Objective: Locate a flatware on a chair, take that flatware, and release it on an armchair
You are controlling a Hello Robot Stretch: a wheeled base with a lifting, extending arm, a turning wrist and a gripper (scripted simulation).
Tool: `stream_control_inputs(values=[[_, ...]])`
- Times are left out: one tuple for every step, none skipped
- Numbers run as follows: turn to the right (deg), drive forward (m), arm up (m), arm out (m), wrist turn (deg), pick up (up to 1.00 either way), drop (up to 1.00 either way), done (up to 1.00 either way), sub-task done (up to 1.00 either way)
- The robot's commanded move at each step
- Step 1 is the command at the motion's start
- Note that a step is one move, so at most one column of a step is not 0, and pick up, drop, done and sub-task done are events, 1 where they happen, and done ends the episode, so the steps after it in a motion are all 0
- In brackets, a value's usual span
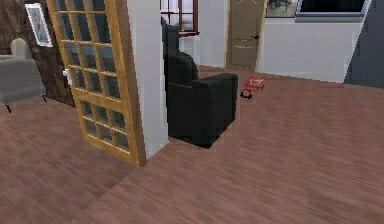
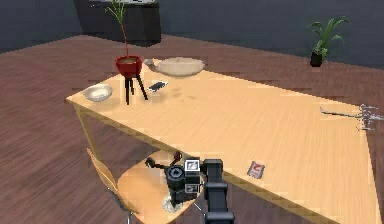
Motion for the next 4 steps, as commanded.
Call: stream_control_inputs(values=[[0.0, 0.00, -0.30, 0.00, 0.0, 0.00, 0.00, 0.00, 0.00], [0.0, 0.00, 0.00, 0.00, 0.0, 1.00, 0.00, 0.00, 0.00], [0.0, 0.00, 0.10, 0.00, 0.0, 0.00, 0.00, 0.00, 0.00], [0.0, 0.00, 0.42, 0.00, 0.0, 0.00, 0.00, 0.00, 0.00]])
